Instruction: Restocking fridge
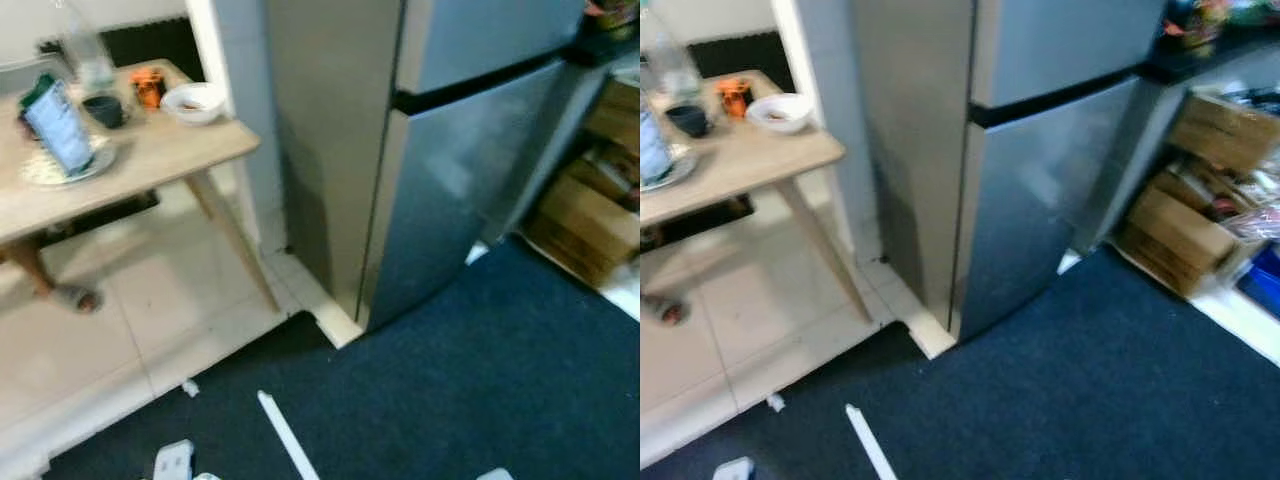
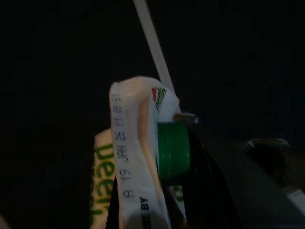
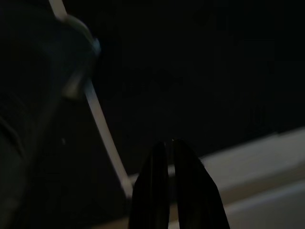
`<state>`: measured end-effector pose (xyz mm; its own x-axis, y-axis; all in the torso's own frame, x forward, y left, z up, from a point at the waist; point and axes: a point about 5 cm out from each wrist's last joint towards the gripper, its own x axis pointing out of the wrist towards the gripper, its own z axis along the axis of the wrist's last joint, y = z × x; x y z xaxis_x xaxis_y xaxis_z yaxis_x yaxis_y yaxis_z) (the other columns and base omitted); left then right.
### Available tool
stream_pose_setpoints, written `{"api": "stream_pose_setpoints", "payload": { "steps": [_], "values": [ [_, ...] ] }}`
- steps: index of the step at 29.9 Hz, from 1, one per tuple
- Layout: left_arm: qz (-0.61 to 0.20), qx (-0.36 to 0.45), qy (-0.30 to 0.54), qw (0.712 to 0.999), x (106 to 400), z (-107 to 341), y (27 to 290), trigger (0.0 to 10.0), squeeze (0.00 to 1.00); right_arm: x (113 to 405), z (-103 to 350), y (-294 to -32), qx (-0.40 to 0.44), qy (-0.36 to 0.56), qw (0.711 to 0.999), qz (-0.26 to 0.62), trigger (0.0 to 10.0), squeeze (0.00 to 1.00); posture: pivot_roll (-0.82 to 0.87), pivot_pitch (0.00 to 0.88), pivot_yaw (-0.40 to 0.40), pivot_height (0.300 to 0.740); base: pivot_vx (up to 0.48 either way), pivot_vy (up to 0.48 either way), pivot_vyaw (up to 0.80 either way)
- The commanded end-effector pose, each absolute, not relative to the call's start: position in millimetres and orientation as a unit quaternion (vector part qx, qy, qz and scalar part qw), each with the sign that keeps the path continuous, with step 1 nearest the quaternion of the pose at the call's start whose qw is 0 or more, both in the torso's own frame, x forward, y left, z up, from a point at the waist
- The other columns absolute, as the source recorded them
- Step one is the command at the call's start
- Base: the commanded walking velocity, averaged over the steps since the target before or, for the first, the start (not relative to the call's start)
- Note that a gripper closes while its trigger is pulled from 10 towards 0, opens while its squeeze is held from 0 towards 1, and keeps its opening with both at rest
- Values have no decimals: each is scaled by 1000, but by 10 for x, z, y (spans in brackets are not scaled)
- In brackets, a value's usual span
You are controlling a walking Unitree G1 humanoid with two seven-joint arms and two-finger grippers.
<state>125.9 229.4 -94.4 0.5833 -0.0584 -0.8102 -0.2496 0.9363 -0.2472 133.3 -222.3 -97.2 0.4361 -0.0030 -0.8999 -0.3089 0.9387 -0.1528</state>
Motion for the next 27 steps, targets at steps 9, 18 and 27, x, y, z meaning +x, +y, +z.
{"api": "stream_pose_setpoints", "payload": {
  "steps": [9,18,27],
  "values": [
    [48,-169,464,868,1202,-971,2262,10000,0,1272,-985,-2263,-149,528,833,78,10000,0,-55,111,-23,740,0,-474,178],
    [46,-168,466,868,1199,-973,2256,10000,0,1268,-985,-2263,-147,527,833,77,10000,0,-55,111,-23,740,0,-472,0],
    [42,-167,466,868,1203,-973,2251,10000,0,1274,-982,-2266,-147,526,834,78,10000,0,-57,110,-21,740,0,-474,0]
  ]
}}
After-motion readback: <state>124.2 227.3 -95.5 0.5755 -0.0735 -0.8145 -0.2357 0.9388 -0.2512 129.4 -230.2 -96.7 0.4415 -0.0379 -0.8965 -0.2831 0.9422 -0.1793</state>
